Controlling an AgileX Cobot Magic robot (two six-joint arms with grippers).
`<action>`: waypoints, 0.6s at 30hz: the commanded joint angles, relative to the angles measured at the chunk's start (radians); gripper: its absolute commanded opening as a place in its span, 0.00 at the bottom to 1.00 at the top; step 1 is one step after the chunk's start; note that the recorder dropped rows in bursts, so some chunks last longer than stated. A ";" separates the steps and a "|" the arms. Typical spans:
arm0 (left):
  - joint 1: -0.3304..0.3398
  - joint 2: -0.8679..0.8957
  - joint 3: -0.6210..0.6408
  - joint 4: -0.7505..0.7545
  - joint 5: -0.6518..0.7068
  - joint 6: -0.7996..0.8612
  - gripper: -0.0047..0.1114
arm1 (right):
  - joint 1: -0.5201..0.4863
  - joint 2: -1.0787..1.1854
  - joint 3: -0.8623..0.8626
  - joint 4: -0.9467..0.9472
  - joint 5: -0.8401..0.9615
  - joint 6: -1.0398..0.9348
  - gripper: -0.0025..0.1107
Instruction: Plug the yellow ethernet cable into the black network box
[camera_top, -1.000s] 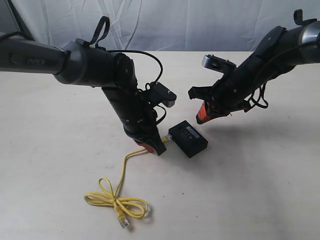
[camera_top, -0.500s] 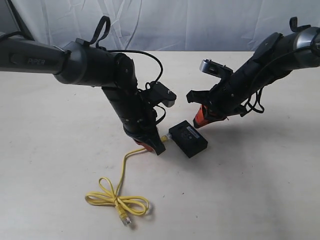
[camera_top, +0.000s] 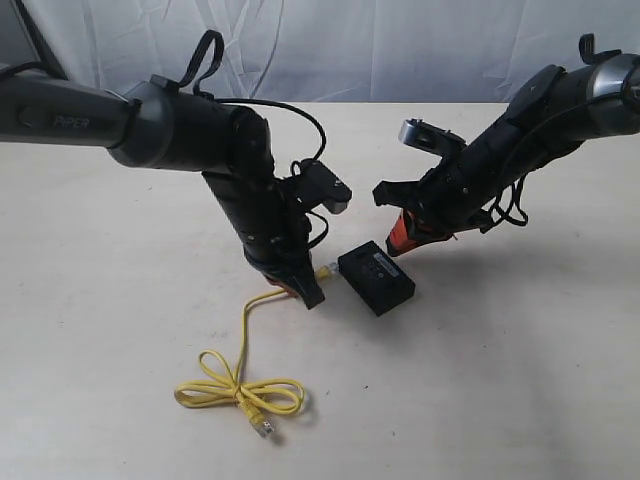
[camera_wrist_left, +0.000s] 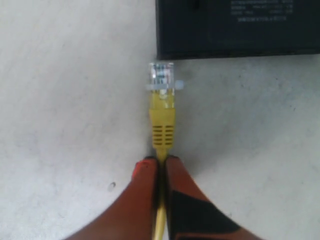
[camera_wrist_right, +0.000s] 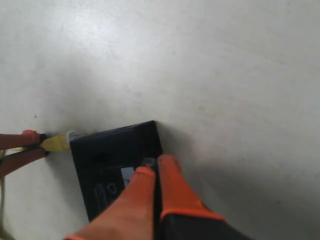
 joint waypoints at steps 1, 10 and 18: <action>-0.050 -0.011 -0.003 0.041 -0.035 -0.004 0.04 | -0.001 -0.002 0.001 0.002 0.004 -0.014 0.01; -0.053 -0.011 -0.003 0.050 -0.029 -0.008 0.04 | -0.001 -0.002 0.001 -0.006 0.008 -0.015 0.01; -0.053 -0.055 -0.003 0.068 -0.058 -0.035 0.04 | -0.001 -0.002 0.001 -0.009 0.008 -0.015 0.01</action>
